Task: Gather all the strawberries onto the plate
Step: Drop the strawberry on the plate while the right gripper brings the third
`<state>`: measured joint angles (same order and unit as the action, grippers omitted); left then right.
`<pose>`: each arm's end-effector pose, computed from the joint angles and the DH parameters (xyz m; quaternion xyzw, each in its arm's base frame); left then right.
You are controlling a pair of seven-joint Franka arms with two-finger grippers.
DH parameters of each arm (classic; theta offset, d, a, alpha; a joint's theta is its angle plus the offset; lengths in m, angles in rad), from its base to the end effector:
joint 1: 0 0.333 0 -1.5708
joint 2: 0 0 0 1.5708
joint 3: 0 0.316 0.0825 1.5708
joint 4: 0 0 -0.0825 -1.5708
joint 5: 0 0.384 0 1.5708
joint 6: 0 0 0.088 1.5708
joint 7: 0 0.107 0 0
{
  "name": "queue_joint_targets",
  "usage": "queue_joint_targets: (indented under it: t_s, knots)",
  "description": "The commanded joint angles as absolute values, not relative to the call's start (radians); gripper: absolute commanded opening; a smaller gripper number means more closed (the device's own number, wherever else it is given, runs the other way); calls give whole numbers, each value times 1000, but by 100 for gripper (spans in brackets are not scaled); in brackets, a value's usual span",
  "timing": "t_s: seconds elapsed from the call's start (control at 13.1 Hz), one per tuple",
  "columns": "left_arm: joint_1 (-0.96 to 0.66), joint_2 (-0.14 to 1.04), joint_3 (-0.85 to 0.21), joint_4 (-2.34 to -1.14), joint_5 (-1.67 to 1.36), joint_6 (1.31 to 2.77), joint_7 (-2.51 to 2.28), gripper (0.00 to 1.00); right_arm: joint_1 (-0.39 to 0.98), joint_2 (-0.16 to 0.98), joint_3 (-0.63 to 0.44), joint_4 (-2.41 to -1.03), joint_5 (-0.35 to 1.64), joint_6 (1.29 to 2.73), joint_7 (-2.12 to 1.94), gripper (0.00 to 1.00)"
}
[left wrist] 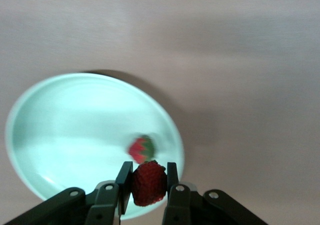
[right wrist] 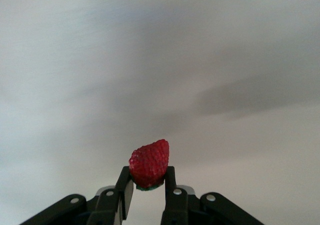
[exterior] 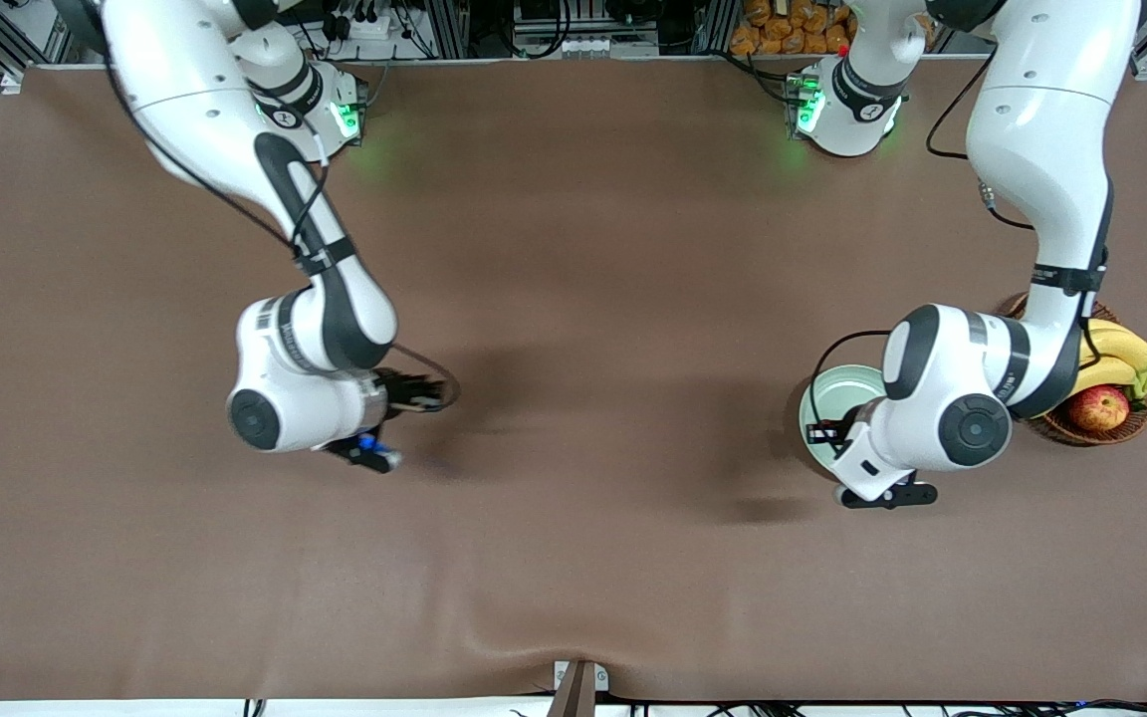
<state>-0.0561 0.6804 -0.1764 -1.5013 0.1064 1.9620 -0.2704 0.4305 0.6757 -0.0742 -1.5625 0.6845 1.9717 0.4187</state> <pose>0.6750 -0.1341 0.2557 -0.9945 -0.0069 0.1032 0.0159 0.6206 0.2815 0.2392 -0.9359 0.1952 0.2142 0.2001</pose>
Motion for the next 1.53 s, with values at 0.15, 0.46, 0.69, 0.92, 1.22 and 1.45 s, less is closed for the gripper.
queue_joint_targets:
  t_s: [0.15, 0.46, 0.69, 0.92, 1.22, 1.45]
  knots:
    - [-26, 680, -181, -1516, 207, 1959, -259, 100, 580, 725, -81, -1551, 988, 2230, 434, 0]
    - [-58, 675, -193, -1514, 199, 1953, -307, 100, 699, 796, -81, -1511, 1025, 2391, 436, 0]
    - [-113, 676, -224, -1516, 143, 1950, -516, 100, 750, 868, -81, -1418, 1025, 2466, 495, 0]
    - [-213, 689, -235, -1506, 86, 1959, -714, 100, 779, 911, -83, -1362, 1023, 2532, 554, 46]
    - [-265, 693, -236, -1505, 57, 1970, -778, 100, 740, 882, -90, -1402, 1011, 2511, 543, 100]
    - [-311, 698, -236, -1502, -21, 2029, -816, 100, 643, 818, -92, -1489, 1000, 2423, 537, 100]
